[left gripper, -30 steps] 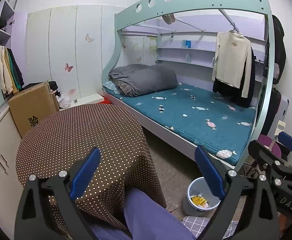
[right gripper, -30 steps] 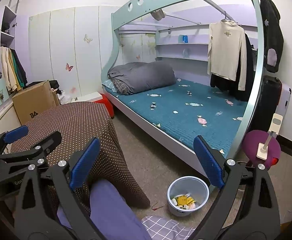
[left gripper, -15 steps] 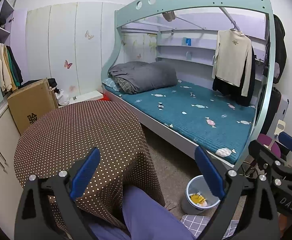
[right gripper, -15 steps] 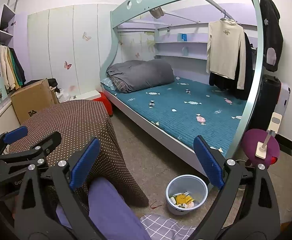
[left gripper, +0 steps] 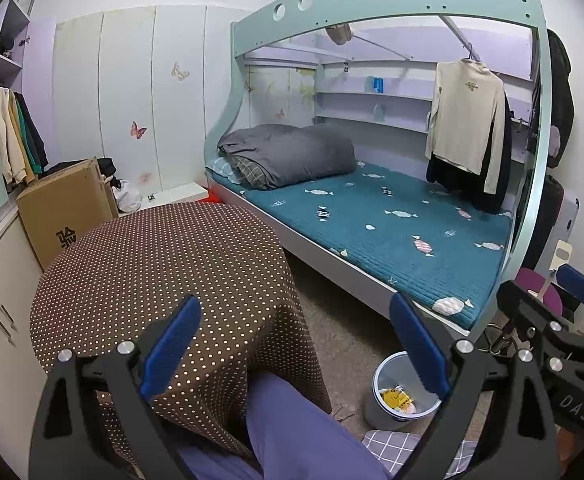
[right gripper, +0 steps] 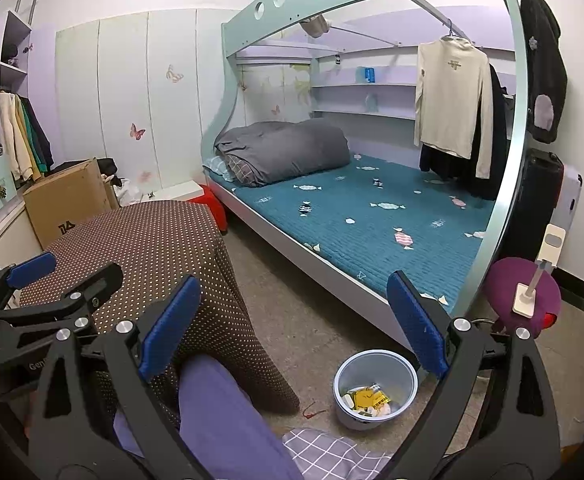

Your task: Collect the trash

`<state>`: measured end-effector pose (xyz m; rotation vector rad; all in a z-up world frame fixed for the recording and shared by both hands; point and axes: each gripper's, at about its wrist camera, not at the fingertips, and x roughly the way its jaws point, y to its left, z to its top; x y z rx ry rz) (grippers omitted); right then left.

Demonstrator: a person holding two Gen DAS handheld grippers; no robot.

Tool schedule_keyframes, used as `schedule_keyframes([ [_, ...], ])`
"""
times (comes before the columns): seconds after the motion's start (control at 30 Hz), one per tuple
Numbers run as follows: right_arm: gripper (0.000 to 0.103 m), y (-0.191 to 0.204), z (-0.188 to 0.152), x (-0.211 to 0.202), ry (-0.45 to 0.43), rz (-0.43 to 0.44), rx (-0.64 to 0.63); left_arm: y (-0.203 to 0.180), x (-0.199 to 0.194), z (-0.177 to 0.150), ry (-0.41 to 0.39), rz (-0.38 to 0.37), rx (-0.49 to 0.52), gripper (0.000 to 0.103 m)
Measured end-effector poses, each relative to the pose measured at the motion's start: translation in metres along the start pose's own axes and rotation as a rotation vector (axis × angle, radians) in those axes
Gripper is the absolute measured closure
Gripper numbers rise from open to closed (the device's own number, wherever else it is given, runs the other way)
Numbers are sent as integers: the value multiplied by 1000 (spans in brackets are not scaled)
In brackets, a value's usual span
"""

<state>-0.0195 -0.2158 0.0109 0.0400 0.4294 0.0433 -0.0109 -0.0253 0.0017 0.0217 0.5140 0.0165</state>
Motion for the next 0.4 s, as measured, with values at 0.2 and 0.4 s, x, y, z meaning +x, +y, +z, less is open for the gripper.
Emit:
schedule_keyframes([
  [0.2,11,1,1,-1,1,3,1,1,0,0,5,2,-1,10],
  [0.4,11,13,4,11,31,22,3,7,6,-1,22,27,-11,10],
])
